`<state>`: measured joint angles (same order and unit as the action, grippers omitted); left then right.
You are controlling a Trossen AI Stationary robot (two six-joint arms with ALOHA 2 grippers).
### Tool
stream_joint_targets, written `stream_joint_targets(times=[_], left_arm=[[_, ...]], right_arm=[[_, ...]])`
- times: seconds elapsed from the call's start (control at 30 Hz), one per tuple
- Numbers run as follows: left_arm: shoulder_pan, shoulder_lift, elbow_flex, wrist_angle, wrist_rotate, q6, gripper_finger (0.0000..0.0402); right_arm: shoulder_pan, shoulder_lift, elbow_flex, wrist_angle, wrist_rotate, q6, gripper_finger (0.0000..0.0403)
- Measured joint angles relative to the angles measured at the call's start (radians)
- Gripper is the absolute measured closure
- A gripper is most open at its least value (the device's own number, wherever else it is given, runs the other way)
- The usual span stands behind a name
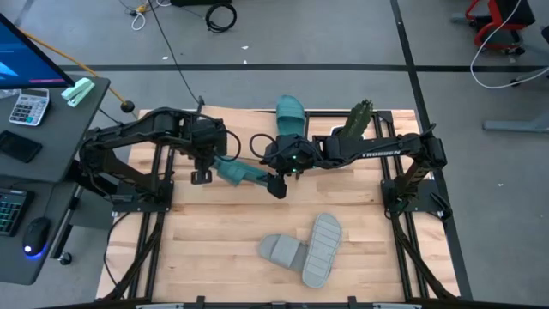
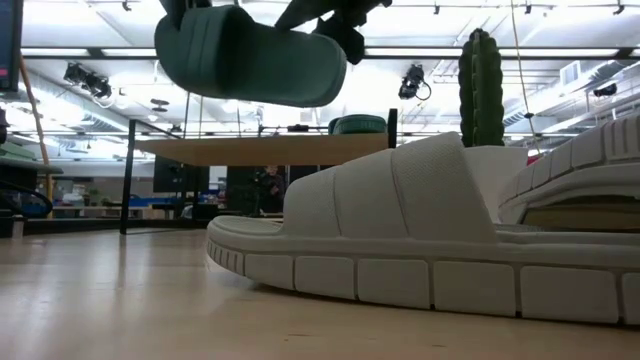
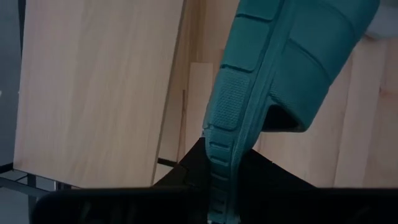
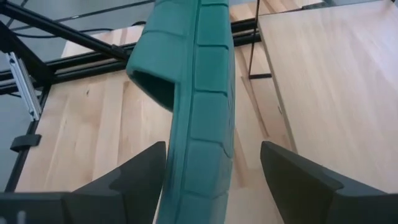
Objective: Pick and place slides into the shelf
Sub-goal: Put the green slide on the shelf
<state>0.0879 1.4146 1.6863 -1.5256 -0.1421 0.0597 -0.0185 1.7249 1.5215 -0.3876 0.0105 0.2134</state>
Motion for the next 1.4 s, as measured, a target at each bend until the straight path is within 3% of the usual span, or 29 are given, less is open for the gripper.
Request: stream_joint_targets(times=[0.3, 0.7, 0.9, 1.1, 1.4], left_arm=[[0.000, 0.000, 0.000, 0.024, 0.007, 0.013, 0.0352], [0.000, 0.000, -0.001, 0.047, 0.008, 0.013, 0.0352], [0.000, 0.000, -0.001, 0.059, 0.008, 0.013, 0.0352], [0.000, 0.013, -0.002, 0.063, 0.008, 0.014, 0.0352], [-0.003, 0.043, -0.002, 0.078, 0.008, 0.016, 0.0352]], right_arm=[[0.000, 0.002, 0.000, 0.027, -0.002, 0.003, 0.0134], [-0.020, 0.007, 0.000, 0.262, -0.017, 0.066, 0.0134], [-0.027, 0.009, 0.000, 0.286, -0.019, 0.081, 0.0133], [-0.031, 0.009, 0.000, 0.325, -0.097, 0.017, 0.0115], [-0.031, 0.016, 0.000, 0.325, 0.007, 0.012, 0.0088]])
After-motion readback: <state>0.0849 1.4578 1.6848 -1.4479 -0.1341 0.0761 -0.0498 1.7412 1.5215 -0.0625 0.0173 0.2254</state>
